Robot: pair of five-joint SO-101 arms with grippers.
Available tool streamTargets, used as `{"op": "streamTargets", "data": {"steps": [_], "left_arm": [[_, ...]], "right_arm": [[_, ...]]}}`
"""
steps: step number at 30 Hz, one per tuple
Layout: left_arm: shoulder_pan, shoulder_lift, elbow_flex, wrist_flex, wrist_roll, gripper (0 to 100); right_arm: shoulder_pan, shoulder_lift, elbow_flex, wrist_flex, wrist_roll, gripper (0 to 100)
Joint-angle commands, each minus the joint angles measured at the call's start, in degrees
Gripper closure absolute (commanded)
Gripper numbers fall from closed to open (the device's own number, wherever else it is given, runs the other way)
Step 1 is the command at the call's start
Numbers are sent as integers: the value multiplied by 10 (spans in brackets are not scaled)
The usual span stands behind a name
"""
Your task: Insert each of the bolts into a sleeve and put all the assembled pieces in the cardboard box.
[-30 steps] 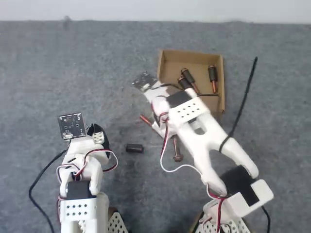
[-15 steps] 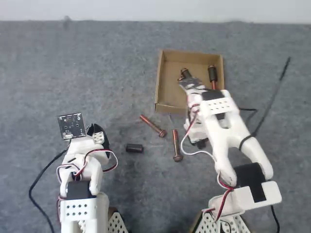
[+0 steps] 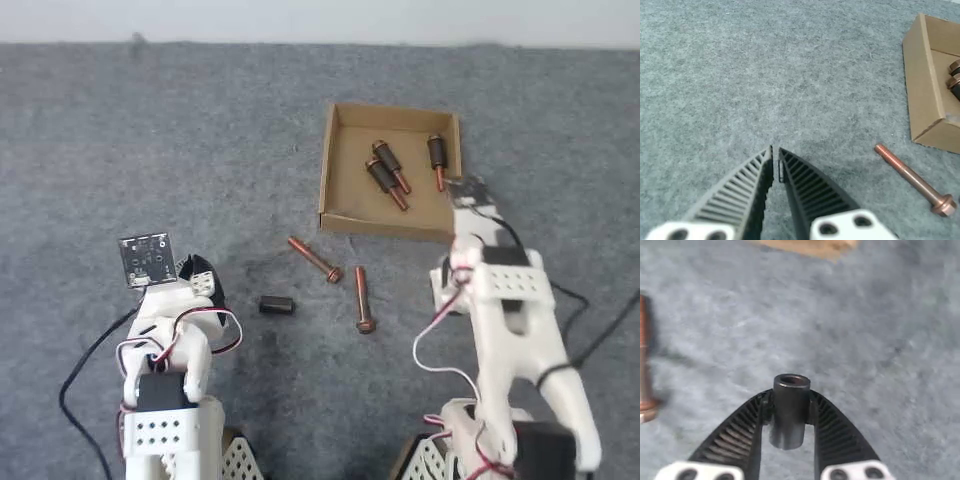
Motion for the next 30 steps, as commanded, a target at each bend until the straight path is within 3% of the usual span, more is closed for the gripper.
{"op": "streamTargets", "data": {"steps": [1,8,24,30], "left_arm": [[-4,-8,-7,-17,-5,989],[4,-8,-17,-19,-11,989],[134,-5,-163,96,-55,989],[138,127,-247,100,-56,989]], "right_arm": [[56,-49,24,-26,0,993],[165,-61,63,-77,0,993],[162,-57,81,-117,25,993],[162,-57,81,-117,25,993]]}}
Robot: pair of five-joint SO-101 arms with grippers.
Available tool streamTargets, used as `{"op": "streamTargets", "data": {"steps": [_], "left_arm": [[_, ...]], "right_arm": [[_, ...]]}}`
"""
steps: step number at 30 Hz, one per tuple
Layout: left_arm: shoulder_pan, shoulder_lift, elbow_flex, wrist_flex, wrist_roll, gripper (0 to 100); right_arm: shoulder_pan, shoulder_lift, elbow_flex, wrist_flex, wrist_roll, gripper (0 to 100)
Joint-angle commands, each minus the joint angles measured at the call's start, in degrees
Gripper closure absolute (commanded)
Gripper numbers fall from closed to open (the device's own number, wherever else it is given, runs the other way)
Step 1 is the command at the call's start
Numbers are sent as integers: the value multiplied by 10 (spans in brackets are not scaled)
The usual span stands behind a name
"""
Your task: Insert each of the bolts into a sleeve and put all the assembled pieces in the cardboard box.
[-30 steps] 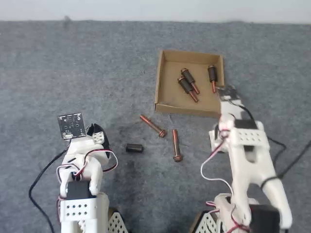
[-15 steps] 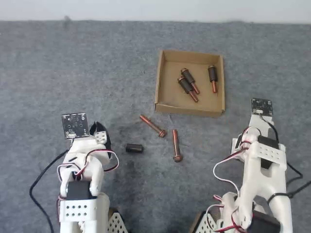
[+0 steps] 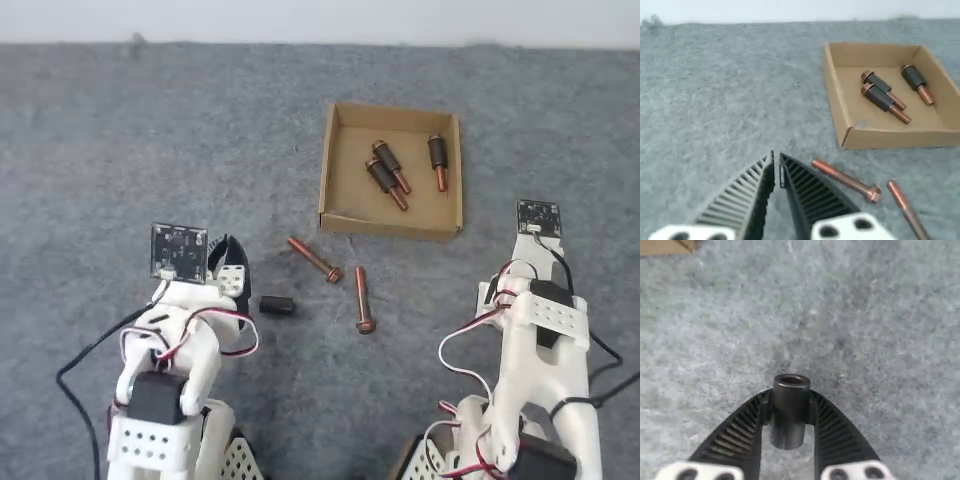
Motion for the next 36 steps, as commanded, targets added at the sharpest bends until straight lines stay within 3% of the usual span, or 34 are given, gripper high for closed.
{"op": "streamTargets", "data": {"steps": [1,5,14,30,36], "left_arm": [[3,120,-87,4,-7,989],[4,260,-183,30,-26,988],[6,488,-355,47,-255,987],[178,640,-378,84,-530,987],[194,711,-407,88,-594,928]], "right_arm": [[6,-23,-4,-10,8,993],[6,-23,-4,-10,8,993],[6,-23,-4,-10,9,993],[6,-23,2,-25,11,993],[6,-23,2,-25,28,993]]}}
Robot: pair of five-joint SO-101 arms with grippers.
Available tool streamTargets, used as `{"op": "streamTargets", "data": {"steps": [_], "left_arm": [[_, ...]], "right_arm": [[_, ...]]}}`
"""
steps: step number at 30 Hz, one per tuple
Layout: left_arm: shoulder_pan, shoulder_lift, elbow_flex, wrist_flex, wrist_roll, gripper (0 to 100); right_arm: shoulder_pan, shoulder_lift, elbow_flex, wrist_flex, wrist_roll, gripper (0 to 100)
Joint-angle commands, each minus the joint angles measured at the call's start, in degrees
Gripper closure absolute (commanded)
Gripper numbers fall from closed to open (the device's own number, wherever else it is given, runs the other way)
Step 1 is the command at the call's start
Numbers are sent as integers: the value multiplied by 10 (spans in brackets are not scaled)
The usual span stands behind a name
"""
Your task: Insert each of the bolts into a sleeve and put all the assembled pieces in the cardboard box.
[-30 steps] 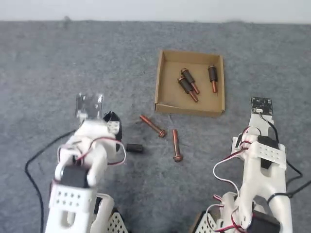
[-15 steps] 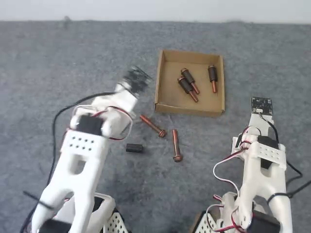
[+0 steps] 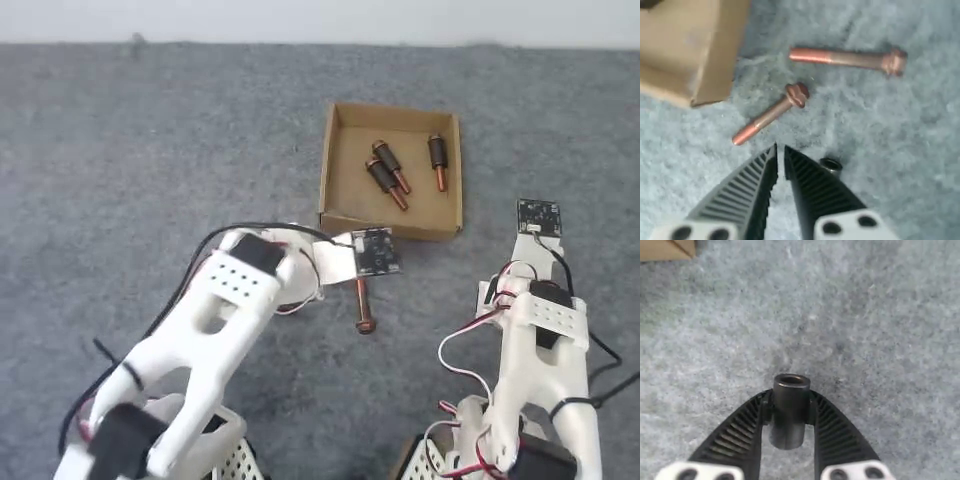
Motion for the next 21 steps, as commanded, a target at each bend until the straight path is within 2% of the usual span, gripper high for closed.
{"op": "streamTargets", "data": {"steps": [1,8,13,15,21], "left_arm": [[5,31,-64,6,-20,913],[6,173,-198,8,-37,888],[12,264,-291,99,-66,888],[13,280,-311,124,-72,889],[13,291,-313,126,-79,889]], "right_arm": [[6,-23,-4,-10,28,993],[5,-23,-4,-23,31,993],[4,-23,-4,-26,32,993],[3,-23,-4,-26,32,993],[-3,-23,-4,-25,32,993]]}}
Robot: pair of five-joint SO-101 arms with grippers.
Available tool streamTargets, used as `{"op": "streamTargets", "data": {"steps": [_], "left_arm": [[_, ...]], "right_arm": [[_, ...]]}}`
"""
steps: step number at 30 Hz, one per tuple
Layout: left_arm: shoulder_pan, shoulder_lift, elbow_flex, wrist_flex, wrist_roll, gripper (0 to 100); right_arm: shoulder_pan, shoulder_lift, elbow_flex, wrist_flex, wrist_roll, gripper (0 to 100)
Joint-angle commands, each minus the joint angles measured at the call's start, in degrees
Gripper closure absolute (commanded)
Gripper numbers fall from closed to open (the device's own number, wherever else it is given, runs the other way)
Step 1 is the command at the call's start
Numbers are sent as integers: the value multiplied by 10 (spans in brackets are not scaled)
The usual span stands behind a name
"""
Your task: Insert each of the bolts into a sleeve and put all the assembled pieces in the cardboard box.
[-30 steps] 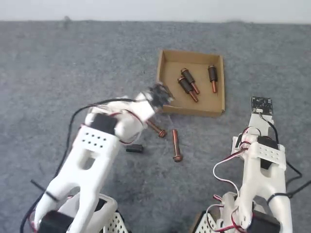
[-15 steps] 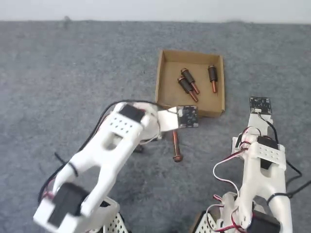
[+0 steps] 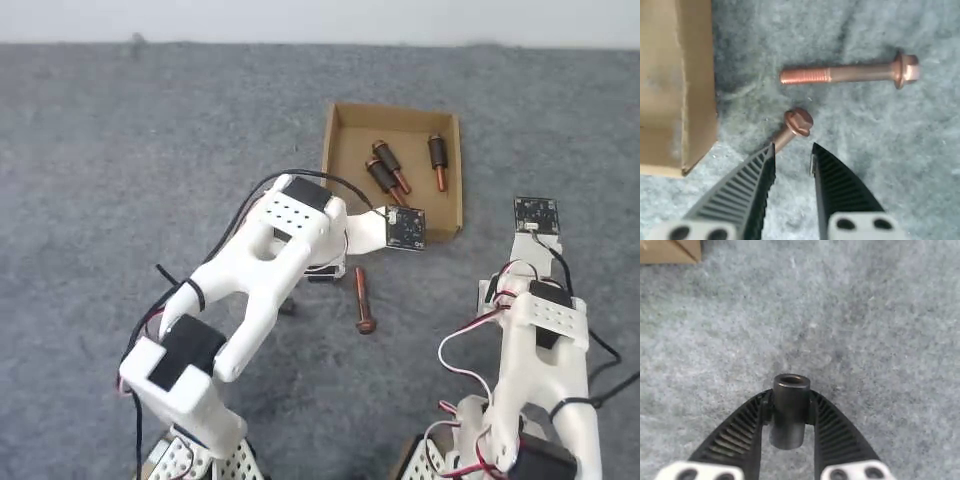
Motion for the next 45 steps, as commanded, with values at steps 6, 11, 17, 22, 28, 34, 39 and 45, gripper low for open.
{"op": "streamTargets", "data": {"steps": [6,11,17,22,28,34,39,45], "left_arm": [[-7,-2,-18,-5,-16,887],[-7,-1,0,-37,-16,886],[-21,25,-4,-64,-16,886],[-33,67,-42,-49,-15,888],[-26,90,-52,-49,-15,889],[6,120,-58,-53,-12,889],[6,120,-59,-53,-11,897],[7,120,-58,-33,-11,972]], "right_arm": [[-3,-23,-3,-7,10,993],[-3,-23,-3,-7,10,993],[-3,-23,-3,-7,10,993],[-4,-23,-3,-7,10,993],[-4,-23,-3,-7,10,993],[-4,-23,-3,-7,10,993],[-5,-23,-3,-8,10,993],[-5,-23,-3,-9,10,993]]}}
